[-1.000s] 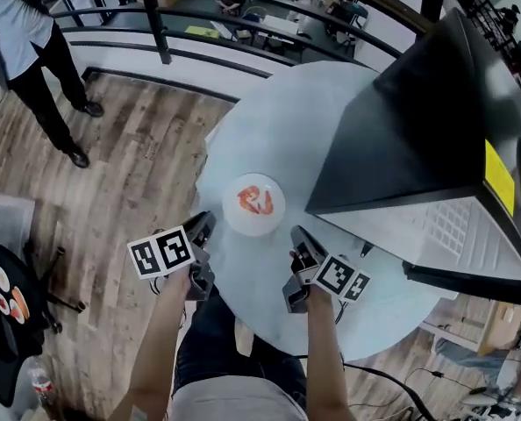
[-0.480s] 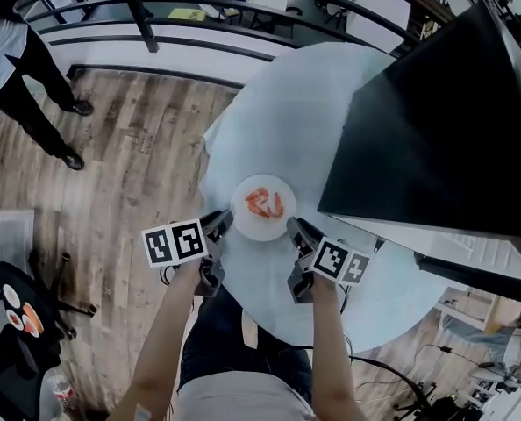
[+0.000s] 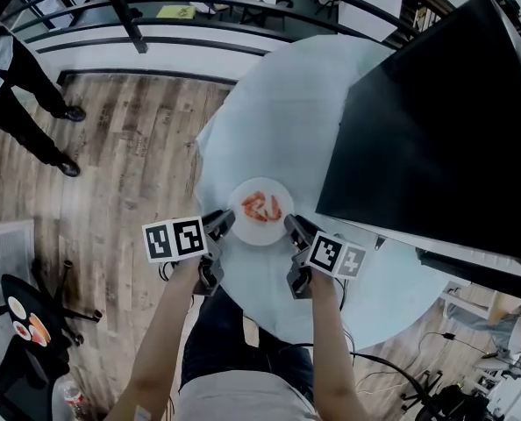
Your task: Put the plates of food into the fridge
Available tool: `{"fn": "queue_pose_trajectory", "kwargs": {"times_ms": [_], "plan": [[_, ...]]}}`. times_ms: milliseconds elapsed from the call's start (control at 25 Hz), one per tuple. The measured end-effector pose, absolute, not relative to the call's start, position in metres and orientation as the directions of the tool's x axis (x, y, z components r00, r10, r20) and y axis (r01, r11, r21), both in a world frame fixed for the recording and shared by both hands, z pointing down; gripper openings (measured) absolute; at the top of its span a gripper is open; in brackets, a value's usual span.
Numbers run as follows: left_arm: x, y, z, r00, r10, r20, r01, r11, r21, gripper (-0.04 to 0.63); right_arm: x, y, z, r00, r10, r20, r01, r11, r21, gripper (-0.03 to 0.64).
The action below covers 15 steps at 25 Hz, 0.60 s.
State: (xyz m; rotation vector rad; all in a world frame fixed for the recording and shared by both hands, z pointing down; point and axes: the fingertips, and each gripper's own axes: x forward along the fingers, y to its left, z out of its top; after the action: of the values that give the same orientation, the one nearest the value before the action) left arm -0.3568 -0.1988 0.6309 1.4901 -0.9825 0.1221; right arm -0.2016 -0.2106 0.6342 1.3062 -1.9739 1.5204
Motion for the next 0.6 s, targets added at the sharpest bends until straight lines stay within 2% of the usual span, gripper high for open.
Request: {"fn": "queue_pose_trajectory", "kwargs": {"times_ms": [440,600], "plan": [[-0.344,-0.198,0.629,0.649,-0.470,0.599,-0.600,0.168,0.782,0.106,-0.205,-0.209,0.634,-0.558,-0.451,0.696,-0.773,-0.021,-0.634,0.103],[-0.344,-0.198,0.632,0.644,-0.480,0.596,-0.589,0.185,0.786,0.106,-0.209,-0.210,0.633,-0.628,-0.472,0.619,-0.669,-0.079,-0.739,0.101]]}}
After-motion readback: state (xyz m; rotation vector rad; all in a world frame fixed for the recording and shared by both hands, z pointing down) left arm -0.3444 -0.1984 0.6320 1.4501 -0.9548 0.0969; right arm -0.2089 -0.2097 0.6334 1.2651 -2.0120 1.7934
